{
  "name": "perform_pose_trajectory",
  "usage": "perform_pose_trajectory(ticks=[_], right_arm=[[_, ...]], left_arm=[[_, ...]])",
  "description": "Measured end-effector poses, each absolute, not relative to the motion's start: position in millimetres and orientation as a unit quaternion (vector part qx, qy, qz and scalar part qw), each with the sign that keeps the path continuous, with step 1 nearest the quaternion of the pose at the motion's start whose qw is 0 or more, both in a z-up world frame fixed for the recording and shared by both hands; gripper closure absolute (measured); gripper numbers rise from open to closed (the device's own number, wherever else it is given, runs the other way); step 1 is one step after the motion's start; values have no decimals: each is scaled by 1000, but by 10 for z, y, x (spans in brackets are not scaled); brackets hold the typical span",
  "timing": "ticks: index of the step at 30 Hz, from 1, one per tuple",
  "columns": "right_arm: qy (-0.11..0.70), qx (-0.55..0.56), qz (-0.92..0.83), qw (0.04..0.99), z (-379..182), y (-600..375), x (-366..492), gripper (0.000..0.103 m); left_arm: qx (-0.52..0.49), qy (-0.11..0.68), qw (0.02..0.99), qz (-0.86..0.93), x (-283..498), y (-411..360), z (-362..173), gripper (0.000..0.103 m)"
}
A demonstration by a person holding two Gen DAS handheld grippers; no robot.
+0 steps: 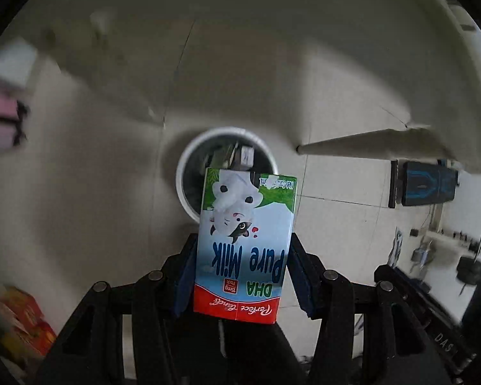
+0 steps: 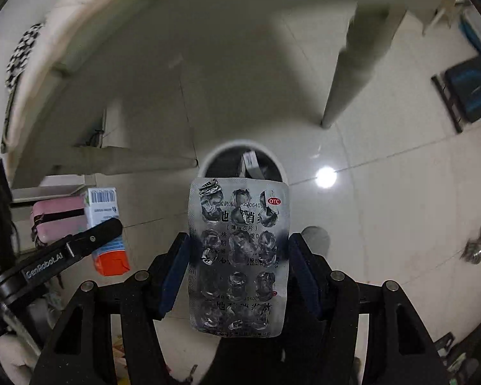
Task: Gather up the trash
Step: 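Carry the milk carton and blister pack over the trash bin with both tools, then open both tools to drop the carton and blister pack into the bin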
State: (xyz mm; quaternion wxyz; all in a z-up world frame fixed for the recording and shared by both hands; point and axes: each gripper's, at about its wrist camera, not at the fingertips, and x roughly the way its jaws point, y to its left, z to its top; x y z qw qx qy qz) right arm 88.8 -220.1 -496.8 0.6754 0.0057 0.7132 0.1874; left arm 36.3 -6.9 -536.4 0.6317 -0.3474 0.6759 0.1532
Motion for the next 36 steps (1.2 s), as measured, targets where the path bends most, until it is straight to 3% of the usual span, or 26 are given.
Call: perform_pose_trajectory(ticks=[9,11,13,15,16,17,19,26,36], right_arm=[[744,54,173,643,-6779,-2186,1109,38],[750,54,170,637,-7075,-2130,1138,38],[753,54,174,633,-7371,-2076,1165,38],[757,52,177,627,-7589,-2015,1189,37],[760,51,179,623,-7696,-1993,1197,31],[763,48,176,620,-7770,-1978,1203,13],[764,49,175,619,-7824,-1970,1209,1],[740,-53,186,644,-7549,-1824,1110,1],[709,-148,185,664,-6844,-1856,971,1]], left_arm=[[-369,691,607,131,478,51,-6779,52],[-355,696,609,136,509,69,-6957,40],[-347,700,607,145,431,92,-7115,17],[-349,701,605,147,409,96,-7184,8],[-347,703,603,150,391,100,-7193,4],[-340,703,605,157,367,95,-7184,4],[-318,694,625,161,321,98,-7133,4],[-238,689,655,201,198,28,-6779,4],[-213,689,658,215,13,-90,-6187,4]])
